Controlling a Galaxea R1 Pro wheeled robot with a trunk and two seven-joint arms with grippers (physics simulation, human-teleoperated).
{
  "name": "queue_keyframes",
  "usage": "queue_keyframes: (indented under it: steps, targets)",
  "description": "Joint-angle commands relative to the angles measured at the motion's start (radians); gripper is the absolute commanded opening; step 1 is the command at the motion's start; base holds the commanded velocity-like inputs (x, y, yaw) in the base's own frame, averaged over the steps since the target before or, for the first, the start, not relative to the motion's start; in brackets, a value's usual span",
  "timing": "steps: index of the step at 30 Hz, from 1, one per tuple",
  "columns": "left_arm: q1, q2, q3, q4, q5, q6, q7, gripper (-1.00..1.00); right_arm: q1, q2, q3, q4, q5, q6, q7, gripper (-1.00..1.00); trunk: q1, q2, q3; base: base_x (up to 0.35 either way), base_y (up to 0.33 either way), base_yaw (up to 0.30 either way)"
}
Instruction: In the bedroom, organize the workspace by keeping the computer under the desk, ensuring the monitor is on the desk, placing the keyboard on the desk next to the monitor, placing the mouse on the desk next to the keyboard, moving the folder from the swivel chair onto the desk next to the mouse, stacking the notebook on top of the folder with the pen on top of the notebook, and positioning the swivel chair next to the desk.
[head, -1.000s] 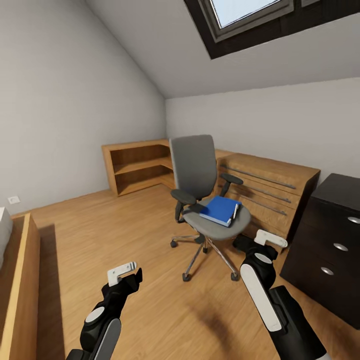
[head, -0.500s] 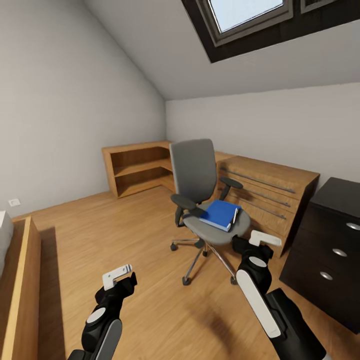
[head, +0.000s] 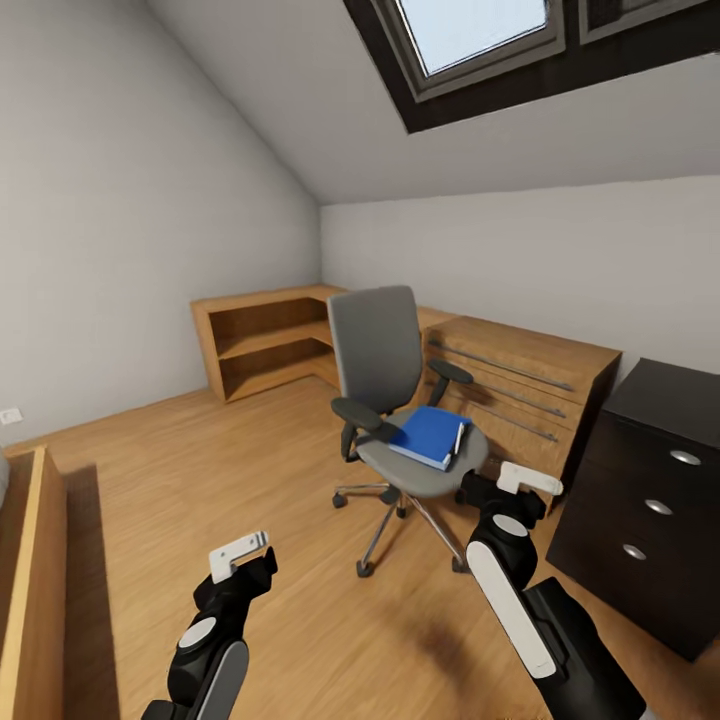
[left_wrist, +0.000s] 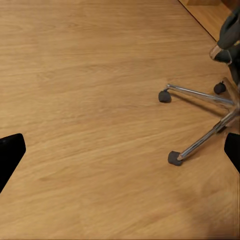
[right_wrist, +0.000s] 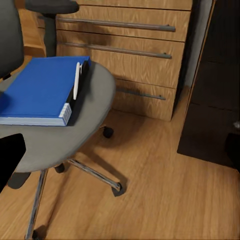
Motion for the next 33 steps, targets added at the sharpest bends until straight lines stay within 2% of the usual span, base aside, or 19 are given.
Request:
queue_keyframes:
  steps: [1,13,20,24,33]
  targets:
    - [-0.001,0.0,-0.003,-0.002,0.008,0.002,0.008,1.0,-0.001,0.0,0.003,0.0,-0.006,0.005,-0.008,1.0,-0.004,0.007,0.002,0.0,0.0,-0.26]
    - [-0.001,0.0,-0.007,0.0,0.008,0.002,0.009,1.0,-0.001,0.001,0.002,0.002,-0.01,0.0,-0.009,1.0,-0.05,0.091,0.04,0.0,0.0,-0.289]
    - [-0.001,0.0,-0.008,-0.001,0.007,0.002,0.01,1.0,-0.001,-0.001,0.002,0.005,-0.012,-0.035,-0.012,1.0,-0.077,0.14,0.062,-0.021,0.0,-0.297]
    - [-0.001,0.0,-0.027,0.0,0.007,0.002,0.01,1.0,-0.001,0.0,0.002,0.005,-0.012,-0.036,-0.012,1.0,-0.092,0.168,0.074,-0.068,0.0,-0.297]
    - [-0.001,0.0,-0.036,-0.001,0.008,0.002,0.01,1.0,-0.001,0.001,0.002,0.005,-0.012,-0.037,-0.012,1.0,-0.127,0.231,0.102,-0.009,0.0,-0.297]
